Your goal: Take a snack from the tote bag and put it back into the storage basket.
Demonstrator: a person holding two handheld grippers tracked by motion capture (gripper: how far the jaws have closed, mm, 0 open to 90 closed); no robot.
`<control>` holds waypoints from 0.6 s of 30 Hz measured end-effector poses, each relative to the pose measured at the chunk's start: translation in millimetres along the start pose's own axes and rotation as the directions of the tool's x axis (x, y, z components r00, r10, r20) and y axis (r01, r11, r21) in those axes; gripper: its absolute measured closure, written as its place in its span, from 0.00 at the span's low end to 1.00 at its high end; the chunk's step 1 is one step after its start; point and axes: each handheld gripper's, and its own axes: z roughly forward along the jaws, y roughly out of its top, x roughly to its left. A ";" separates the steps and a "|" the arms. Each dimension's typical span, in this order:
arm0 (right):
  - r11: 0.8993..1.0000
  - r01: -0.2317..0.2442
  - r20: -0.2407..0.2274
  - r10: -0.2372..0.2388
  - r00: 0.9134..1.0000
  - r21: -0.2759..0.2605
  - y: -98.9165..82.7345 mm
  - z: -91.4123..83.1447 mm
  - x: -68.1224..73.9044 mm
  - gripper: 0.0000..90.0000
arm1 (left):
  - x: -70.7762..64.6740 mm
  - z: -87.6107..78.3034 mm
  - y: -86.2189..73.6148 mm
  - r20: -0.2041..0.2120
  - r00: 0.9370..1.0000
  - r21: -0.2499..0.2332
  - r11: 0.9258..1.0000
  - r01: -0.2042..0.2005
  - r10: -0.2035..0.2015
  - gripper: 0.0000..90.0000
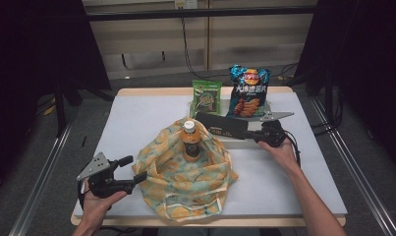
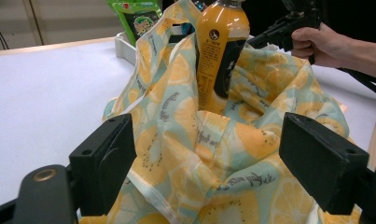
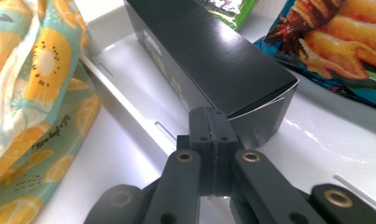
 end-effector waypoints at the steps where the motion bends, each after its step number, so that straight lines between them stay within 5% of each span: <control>1: 1.000 -0.001 0.003 0.001 1.000 -0.002 0.1 0.1 -0.1 1.00 | 0.2 -0.3 0.1 0.003 1.000 0.001 1.000 -0.001 0.001 0.20; 18: 0.998 -0.043 0.082 0.046 0.996 -0.038 0.4 0.9 -12.2 1.00 | -0.3 -1.0 0.2 0.009 1.000 -0.010 1.000 -0.003 0.003 0.20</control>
